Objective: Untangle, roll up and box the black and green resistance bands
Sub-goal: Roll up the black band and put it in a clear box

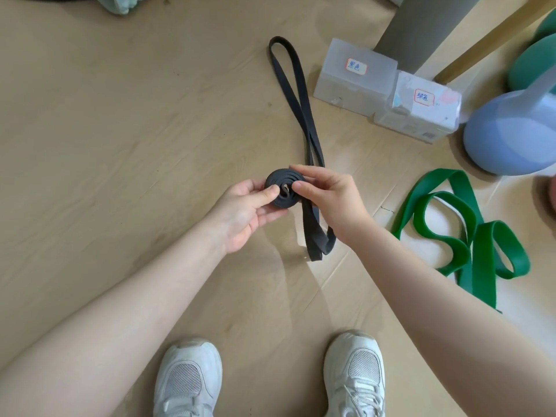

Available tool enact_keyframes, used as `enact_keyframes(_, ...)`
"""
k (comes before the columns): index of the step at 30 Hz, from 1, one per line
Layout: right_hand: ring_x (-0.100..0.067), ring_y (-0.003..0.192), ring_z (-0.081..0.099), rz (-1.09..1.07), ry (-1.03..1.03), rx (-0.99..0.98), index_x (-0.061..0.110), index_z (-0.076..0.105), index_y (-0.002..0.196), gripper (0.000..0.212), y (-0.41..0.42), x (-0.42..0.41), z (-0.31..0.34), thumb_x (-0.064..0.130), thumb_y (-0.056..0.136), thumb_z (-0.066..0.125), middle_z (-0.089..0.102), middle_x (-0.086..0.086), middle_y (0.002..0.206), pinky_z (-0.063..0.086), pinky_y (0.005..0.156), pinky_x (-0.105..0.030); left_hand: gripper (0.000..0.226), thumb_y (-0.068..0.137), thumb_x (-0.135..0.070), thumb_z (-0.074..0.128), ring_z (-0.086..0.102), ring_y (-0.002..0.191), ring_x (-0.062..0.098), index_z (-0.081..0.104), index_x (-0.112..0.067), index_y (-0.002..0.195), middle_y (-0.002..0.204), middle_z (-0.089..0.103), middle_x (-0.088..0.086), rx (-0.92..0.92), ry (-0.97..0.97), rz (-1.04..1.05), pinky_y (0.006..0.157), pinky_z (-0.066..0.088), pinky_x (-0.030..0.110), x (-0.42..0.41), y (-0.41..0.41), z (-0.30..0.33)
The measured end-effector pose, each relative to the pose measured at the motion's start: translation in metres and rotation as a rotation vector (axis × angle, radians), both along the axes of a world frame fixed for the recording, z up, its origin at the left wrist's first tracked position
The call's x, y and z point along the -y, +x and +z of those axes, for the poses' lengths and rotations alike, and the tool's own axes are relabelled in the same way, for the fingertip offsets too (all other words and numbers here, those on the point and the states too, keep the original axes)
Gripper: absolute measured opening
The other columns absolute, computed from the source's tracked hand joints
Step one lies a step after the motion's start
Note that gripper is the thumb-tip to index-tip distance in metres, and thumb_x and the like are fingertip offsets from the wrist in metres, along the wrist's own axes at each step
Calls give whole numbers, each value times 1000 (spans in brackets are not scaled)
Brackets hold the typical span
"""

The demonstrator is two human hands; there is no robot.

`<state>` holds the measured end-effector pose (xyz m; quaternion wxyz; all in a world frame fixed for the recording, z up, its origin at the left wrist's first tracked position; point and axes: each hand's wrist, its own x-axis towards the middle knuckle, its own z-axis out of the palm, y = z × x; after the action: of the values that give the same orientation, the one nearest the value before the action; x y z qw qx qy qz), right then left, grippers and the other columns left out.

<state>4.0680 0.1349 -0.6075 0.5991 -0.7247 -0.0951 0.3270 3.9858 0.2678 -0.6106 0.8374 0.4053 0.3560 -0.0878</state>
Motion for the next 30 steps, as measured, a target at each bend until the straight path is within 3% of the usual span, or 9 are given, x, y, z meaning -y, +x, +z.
enact_keyframes(5,-4,88,66,329,-195,150,10,66,112,30,10,12,5,0,84,62,70,-9,105,51,86,-18,21,86,-7,60,63,96,12,57,-18,103,102,68,0,-57,249,-380,87,50,31,-11,-6,3)
enact_keyframes(8,-12,94,67,594,-288,264,14,70,107,27,15,8,14,3,82,65,72,-3,101,51,89,-27,20,81,-16,68,65,93,10,62,-20,100,99,70,0,-53,349,-545,84,51,27,-11,-6,10)
enact_keyframes(11,-16,83,67,684,-350,241,28,64,103,29,20,3,20,11,80,70,72,-6,90,53,84,-39,21,79,-10,70,66,87,16,62,-12,98,93,71,5,-54,446,-600,87,50,32,-8,-4,14)
enact_keyframes(14,-28,74,62,623,-393,208,31,46,94,33,22,2,21,16,79,72,69,-17,84,51,74,-40,15,81,-5,68,66,83,16,61,-11,93,88,70,5,-37,452,-544,85,52,32,-2,-5,15)
enact_keyframes(17,-15,65,55,501,-351,244,27,50,80,23,20,0,15,20,80,71,63,-2,74,46,67,-30,13,82,-4,66,67,86,18,62,-16,87,86,70,5,-31,465,-398,86,54,34,0,-5,13)
enact_keyframes(19,-11,69,54,455,-307,222,24,53,81,17,18,0,13,19,82,69,58,5,74,46,72,-29,12,82,-5,66,67,86,17,63,-16,87,85,70,4,-29,455,-351,84,54,32,-3,-4,12)
enact_keyframes(22,-10,79,59,453,-152,30,21,55,93,15,17,6,11,9,88,61,62,1,83,49,82,-27,13,83,-5,64,67,84,13,63,-15,92,89,70,3,-32,410,-301,75,56,24,-10,-6,12)
enact_keyframes(26,-10,77,64,354,-55,-92,18,55,94,15,11,12,9,5,88,58,67,-6,88,51,72,-20,16,83,-6,64,68,81,11,63,-15,95,88,71,1,-35,368,-232,68,56,20,-10,-10,8)
enact_keyframes(30,-13,66,64,236,-37,-66,18,52,88,13,0,7,2,8,88,60,66,-11,81,52,68,-27,23,83,-8,64,67,89,13,63,-12,105,95,71,3,-45,331,-129,72,54,24,-9,-13,4)
